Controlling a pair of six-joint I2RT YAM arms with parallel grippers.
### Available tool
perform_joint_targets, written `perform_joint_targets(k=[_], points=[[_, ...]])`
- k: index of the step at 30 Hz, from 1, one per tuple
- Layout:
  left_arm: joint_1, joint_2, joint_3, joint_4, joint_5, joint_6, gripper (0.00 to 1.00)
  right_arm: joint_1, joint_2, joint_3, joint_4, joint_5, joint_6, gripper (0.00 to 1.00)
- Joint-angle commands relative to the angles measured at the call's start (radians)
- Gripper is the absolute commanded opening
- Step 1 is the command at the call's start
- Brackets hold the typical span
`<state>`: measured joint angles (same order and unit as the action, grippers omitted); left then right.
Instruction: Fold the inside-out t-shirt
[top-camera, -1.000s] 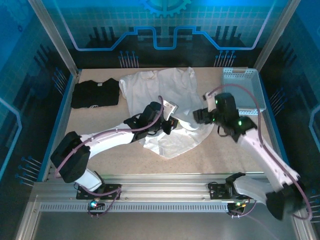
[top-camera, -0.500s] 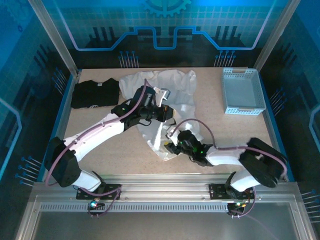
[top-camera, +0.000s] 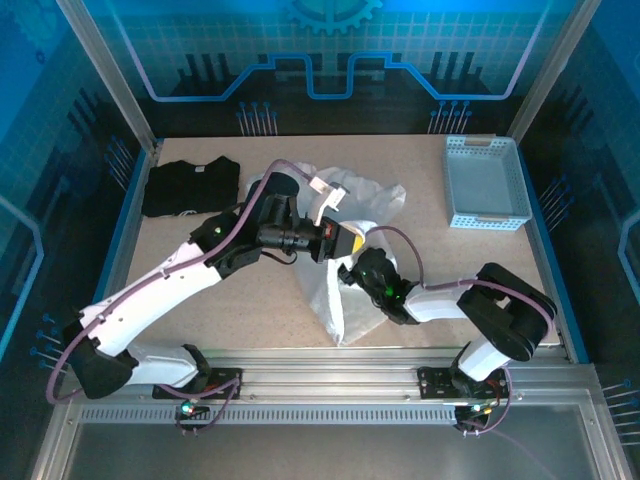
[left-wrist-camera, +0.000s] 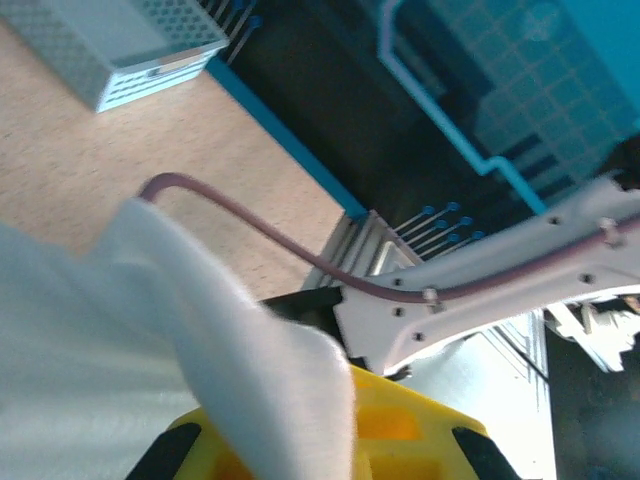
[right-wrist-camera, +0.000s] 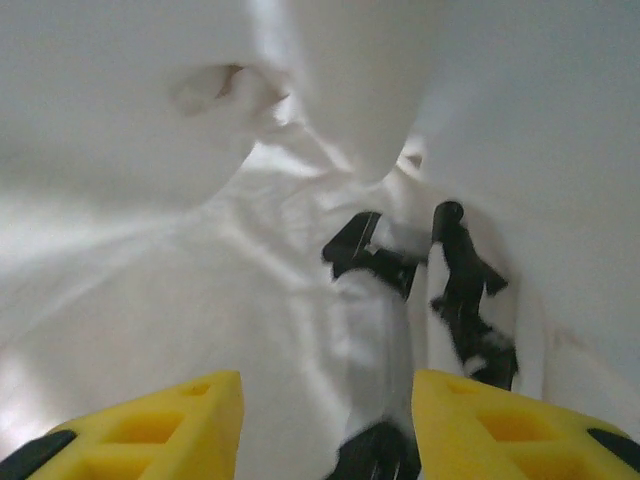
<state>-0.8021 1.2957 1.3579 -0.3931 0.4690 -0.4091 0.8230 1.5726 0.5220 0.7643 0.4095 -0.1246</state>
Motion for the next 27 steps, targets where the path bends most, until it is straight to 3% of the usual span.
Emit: perform_joint_targets(k=[1,12,18,23,27], points=[[-0.01,-0.01,0.074,0.008,0.082,0.038,0.0,-0.02,0.026,0.076,-0.111,0.02,-0.017,0.5],[-0.01,0.039,0.292,-0.024,-0.063,0.152,0.0,-0.015,0.207,0.298,-0.376,0.041,0.059,0.61],[-0.006,0.076,0.429,-0.054,-0.18,0.215,0.0,-0.028,0.305,0.448,-0.626,0.066,0.114,0.7],[0.022,0.062,0.476,-0.023,-0.223,0.229,0.0,-0.046,0.39,0.558,-0.826,0.046,0.161,0.81],[0.06,0.019,0.47,0.036,-0.301,0.23,0.0,-0.051,0.431,0.62,-0.937,0.034,0.174,0.83]])
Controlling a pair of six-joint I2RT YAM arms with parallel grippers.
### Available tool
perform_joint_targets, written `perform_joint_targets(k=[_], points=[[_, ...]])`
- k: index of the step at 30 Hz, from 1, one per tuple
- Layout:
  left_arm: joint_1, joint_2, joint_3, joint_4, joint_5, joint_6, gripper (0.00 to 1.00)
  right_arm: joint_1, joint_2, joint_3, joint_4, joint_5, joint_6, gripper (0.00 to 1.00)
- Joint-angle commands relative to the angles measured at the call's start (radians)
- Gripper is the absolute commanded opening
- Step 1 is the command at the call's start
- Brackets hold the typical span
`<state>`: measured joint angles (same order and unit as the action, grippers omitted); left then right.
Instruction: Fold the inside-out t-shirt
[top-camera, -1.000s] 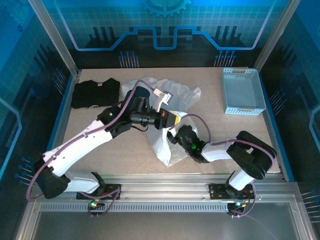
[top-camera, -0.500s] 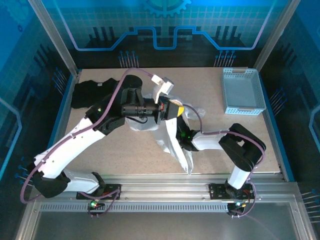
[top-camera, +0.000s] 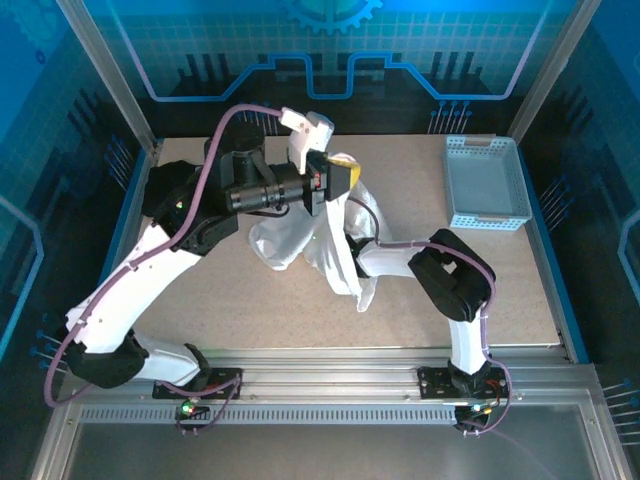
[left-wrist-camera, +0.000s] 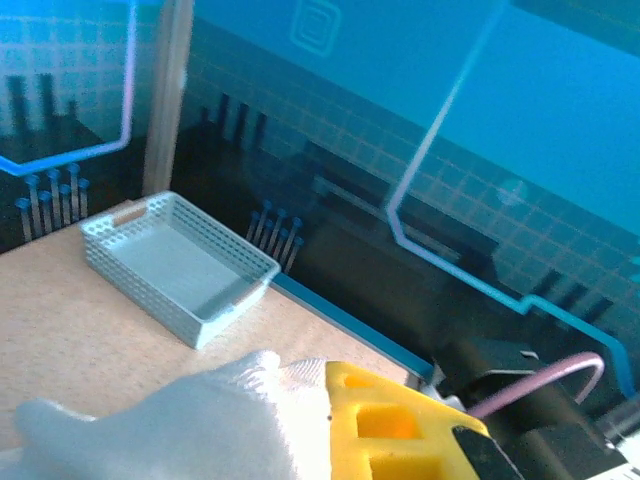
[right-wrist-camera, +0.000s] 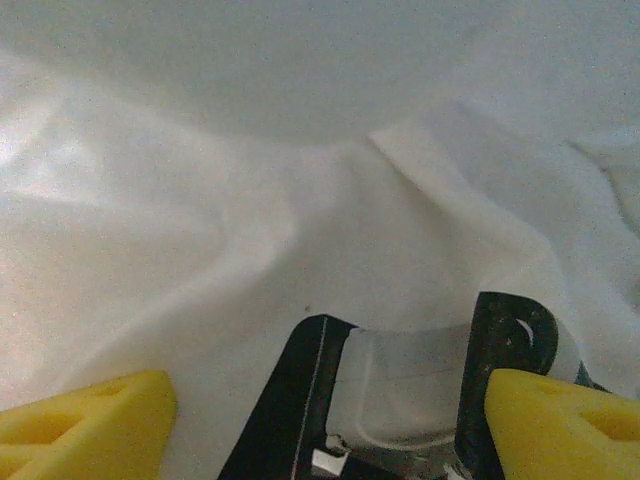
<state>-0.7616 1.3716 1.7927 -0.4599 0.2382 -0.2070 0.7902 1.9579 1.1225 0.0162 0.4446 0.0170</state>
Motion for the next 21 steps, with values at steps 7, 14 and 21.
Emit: perform_joint_targets(k=[7,14,21], points=[[0.093,-0.136,-0.032,0.175,-0.232,0.029,0.0,-0.053,0.129,0.164,-0.398,-0.104,0.017,0.51],[0.145,-0.173,-0.199,0.184,-0.367,-0.032,0.0,-0.125,0.016,0.186,-0.458,-0.287,-0.029,0.0],[0.383,-0.057,-0.357,0.113,-0.389,-0.181,0.0,-0.139,-0.345,0.082,-0.257,-0.594,-0.024,0.0]])
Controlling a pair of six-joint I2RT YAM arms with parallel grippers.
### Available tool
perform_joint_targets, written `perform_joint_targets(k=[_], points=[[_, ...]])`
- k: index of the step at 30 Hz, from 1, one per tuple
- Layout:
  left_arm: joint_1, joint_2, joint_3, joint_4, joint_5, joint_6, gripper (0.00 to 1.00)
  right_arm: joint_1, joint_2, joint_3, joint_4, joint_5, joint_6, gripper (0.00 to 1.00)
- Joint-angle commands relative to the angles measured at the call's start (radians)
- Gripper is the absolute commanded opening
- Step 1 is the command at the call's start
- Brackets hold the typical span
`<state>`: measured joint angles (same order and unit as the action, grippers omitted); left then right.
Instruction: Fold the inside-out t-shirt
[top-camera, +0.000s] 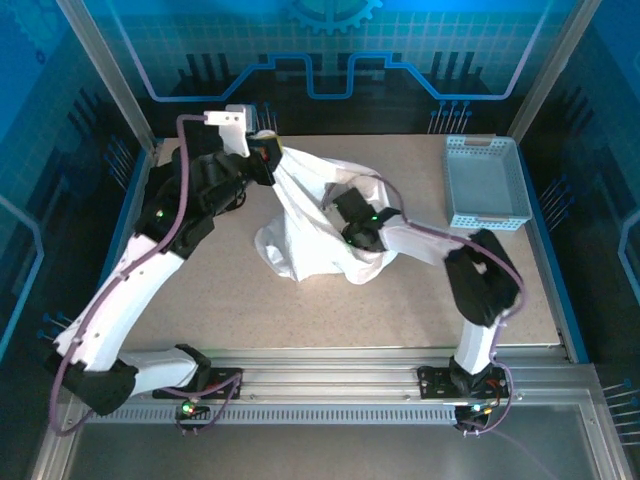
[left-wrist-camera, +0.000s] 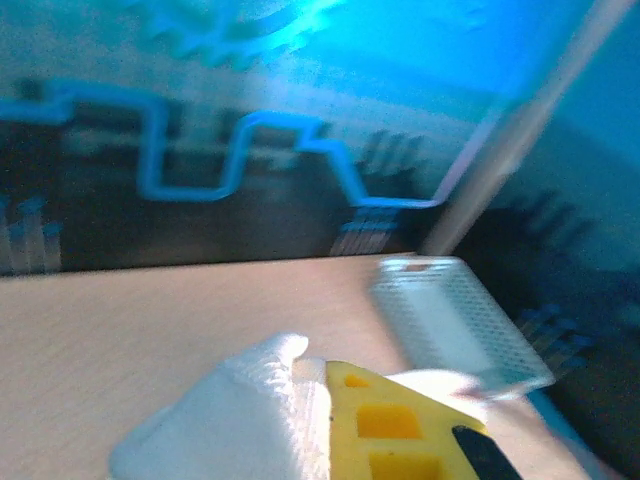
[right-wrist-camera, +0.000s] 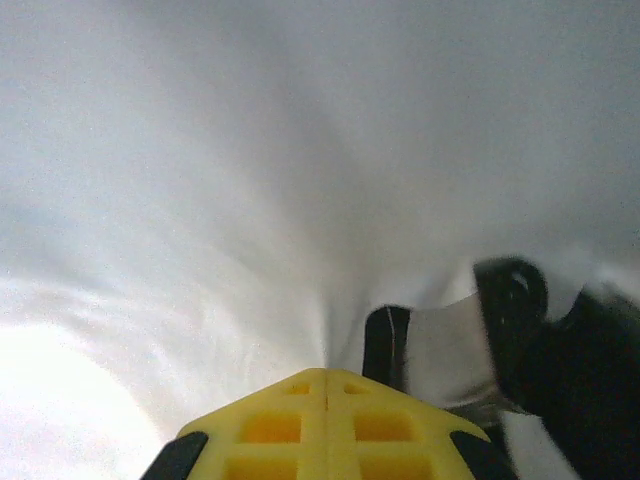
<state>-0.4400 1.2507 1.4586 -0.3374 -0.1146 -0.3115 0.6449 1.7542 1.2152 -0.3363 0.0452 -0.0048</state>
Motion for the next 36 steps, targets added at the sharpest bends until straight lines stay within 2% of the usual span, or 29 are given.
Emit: perform_joint_targets(k=[1,3,6,9,12,16,18,21,24,27,31,34,35,36], points=[[0.085,0.107,-0.014,-0.017,-0.034,-0.083,0.0,0.005,-0.161,-0.011,0.122,-0.246,0.01,0.0],[0.123,0.194,0.024,-0.033,-0.026,-0.09,0.0,0.023,-0.18,0.001,0.146,-0.295,0.011,0.0],[0.181,0.303,0.09,-0.072,-0.017,-0.105,0.0,0.035,-0.233,-0.002,0.136,-0.294,-0.017,0.0],[0.25,0.361,0.102,-0.075,0.028,-0.136,0.0,-0.015,-0.32,-0.059,0.174,-0.333,-0.009,0.0],[0.259,0.377,0.072,-0.058,0.105,-0.118,0.0,-0.051,-0.356,-0.081,0.277,-0.346,0.044,0.0],[0.224,0.305,-0.188,0.117,0.249,-0.196,0.0,-0.051,-0.309,0.061,0.313,-0.327,0.079,0.0],[0.232,0.267,-0.347,0.202,0.226,-0.262,0.0,-0.058,-0.314,0.138,0.301,-0.336,0.067,0.0],[0.283,0.254,-0.506,0.222,0.142,-0.323,0.0,-0.101,-0.36,0.19,0.29,-0.389,0.089,0.0],[0.307,0.248,-0.644,0.31,0.178,-0.366,0.0,-0.134,-0.414,0.172,0.317,-0.418,0.117,0.0],[0.289,0.256,-0.733,0.413,0.293,-0.363,0.0,-0.136,-0.418,0.139,0.3,-0.419,0.111,0.0],[0.268,0.267,-0.784,0.427,0.336,-0.337,0.05,-0.139,-0.409,0.078,0.272,-0.392,0.097,0.0],[0.262,0.262,-0.804,0.436,0.343,-0.32,0.05,-0.068,-0.352,0.11,0.075,-0.239,-0.044,0.0],[0.262,0.261,-0.802,0.432,0.348,-0.315,0.05,-0.033,-0.329,0.103,0.041,-0.184,-0.09,0.02],[0.261,0.256,-0.801,0.425,0.347,-0.313,0.05,-0.002,-0.302,0.1,0.01,-0.144,-0.12,0.12]])
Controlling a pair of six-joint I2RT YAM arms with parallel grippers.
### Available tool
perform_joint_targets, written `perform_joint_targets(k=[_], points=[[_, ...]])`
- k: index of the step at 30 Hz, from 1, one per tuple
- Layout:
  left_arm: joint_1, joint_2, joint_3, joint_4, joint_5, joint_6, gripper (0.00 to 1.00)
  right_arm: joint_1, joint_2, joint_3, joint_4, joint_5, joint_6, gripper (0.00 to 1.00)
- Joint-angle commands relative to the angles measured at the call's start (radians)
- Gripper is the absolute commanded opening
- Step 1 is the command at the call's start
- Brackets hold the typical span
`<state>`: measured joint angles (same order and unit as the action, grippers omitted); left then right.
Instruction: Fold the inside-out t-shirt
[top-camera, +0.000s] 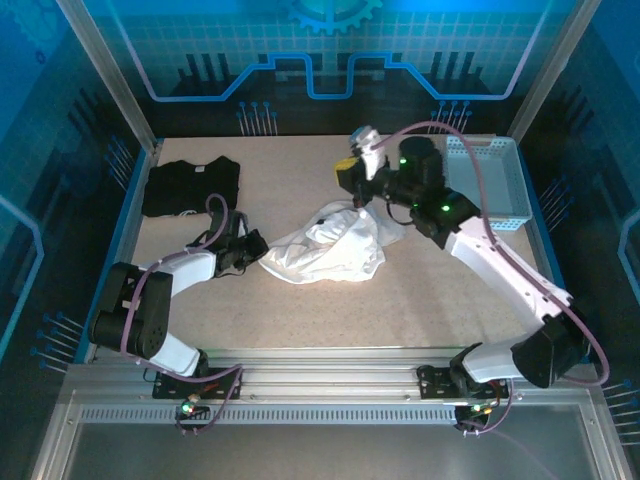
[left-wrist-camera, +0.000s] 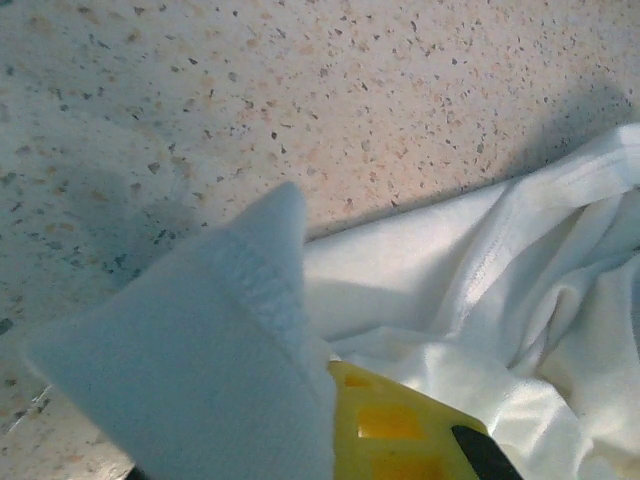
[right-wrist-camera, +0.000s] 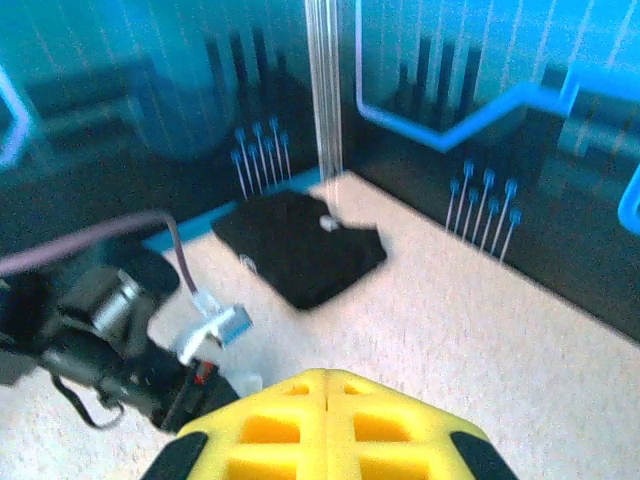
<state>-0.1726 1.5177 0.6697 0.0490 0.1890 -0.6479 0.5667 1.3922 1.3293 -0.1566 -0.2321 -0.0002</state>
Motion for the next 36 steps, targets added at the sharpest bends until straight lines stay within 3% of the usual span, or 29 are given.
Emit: perform_joint_targets(k=[1,4,6,7,10,12,14,21,24,29,36], points=[[-0.007,-0.015,-0.008,0.034,0.043,0.022,0.05,0.098,0.088,-0.014,-0.194,0.156,-0.147,0.21],[-0.008,-0.036,0.003,0.012,0.04,0.032,0.05,0.155,0.186,-0.006,-0.256,0.246,-0.22,0.51],[-0.009,-0.049,0.011,-0.003,0.035,0.038,0.05,0.196,0.248,0.007,-0.288,0.311,-0.273,0.76],[-0.01,-0.054,0.014,-0.009,0.034,0.04,0.05,0.212,0.276,0.021,-0.299,0.341,-0.29,0.81],[-0.01,-0.06,0.024,-0.024,0.033,0.047,0.04,0.237,0.376,0.082,-0.318,0.447,-0.323,0.83],[-0.011,-0.063,0.024,-0.025,0.034,0.047,0.04,0.237,0.442,0.134,-0.334,0.512,-0.336,0.81],[-0.01,-0.067,0.023,-0.03,0.034,0.047,0.04,0.238,0.487,0.17,-0.342,0.548,-0.346,0.71],[-0.011,-0.075,0.026,-0.037,0.028,0.059,0.03,0.234,0.454,0.209,-0.266,0.538,-0.301,0.0],[-0.013,-0.088,0.027,-0.044,0.036,0.059,0.03,0.173,0.325,0.188,-0.241,0.403,-0.225,0.0],[-0.027,-0.14,0.011,-0.032,0.052,0.052,0.03,-0.019,0.075,0.043,-0.067,-0.063,0.027,0.0],[-0.068,-0.11,-0.067,0.04,0.007,0.033,0.01,-0.104,0.003,0.053,0.15,-0.323,0.257,0.0]])
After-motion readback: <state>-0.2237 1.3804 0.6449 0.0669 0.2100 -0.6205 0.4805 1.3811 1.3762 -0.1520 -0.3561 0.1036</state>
